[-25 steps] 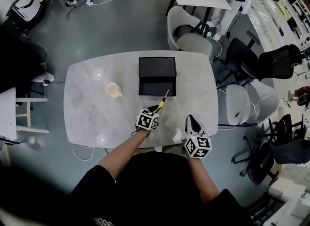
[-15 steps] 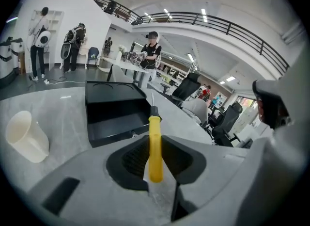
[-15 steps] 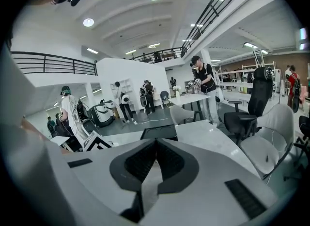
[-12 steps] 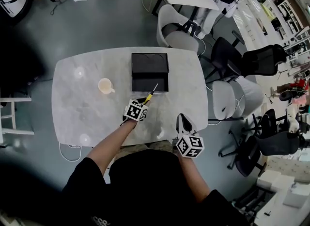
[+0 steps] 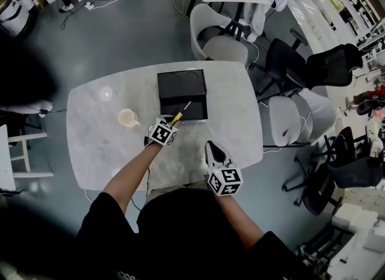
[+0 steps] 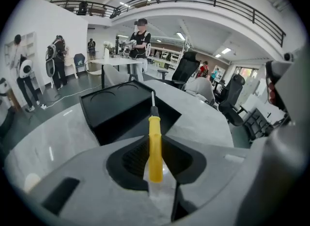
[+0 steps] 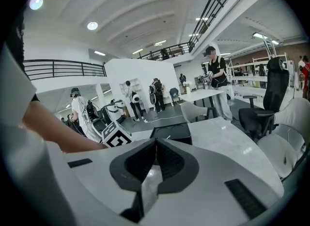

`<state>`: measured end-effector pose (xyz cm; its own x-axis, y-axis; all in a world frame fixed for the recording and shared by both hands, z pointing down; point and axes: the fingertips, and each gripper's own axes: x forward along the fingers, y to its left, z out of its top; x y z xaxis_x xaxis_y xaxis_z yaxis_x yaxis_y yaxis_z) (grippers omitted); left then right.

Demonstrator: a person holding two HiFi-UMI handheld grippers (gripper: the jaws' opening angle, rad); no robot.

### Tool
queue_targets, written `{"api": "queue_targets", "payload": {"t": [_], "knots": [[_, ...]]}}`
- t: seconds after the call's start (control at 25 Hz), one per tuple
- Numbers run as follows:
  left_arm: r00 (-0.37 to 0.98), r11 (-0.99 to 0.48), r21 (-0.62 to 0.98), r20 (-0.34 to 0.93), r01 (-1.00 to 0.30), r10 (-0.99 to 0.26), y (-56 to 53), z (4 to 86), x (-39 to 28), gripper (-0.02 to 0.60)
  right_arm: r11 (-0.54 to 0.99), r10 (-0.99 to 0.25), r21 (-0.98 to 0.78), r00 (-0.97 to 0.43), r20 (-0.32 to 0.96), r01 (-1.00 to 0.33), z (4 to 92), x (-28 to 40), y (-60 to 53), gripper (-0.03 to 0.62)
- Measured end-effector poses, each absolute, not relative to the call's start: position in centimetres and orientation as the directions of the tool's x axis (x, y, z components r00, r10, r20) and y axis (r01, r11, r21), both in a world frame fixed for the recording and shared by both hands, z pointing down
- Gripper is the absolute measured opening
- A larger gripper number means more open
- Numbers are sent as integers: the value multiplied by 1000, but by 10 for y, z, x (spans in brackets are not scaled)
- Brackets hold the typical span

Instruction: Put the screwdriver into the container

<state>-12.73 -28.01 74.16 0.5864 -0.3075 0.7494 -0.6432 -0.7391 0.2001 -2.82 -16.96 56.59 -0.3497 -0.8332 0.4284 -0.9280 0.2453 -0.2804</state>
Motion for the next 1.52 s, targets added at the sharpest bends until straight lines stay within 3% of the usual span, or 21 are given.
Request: {"api": "queue_targets", "payload": {"t": [0.32,0.8,1.32,1.52], "knots": [[526,-864,81,821,-497,-225,-312,773,-107,86,263,-818,-282,-368,442,-923,585,-11,-201,12],[455,-878,213,891,-430,-7,-332,828,-91,86,198,-831,-247,-296,471,-949,604,31,-239,12],[407,-922,148,913,-357,-11,-331,845,-80,93,221,-818,-253,-321,478,-942,612,26,-248,12],[481,-876,184,875,-446,-61,-339,827,-77,161,230,-819,-242,-322,475,-943,610,26,-246,12]]}}
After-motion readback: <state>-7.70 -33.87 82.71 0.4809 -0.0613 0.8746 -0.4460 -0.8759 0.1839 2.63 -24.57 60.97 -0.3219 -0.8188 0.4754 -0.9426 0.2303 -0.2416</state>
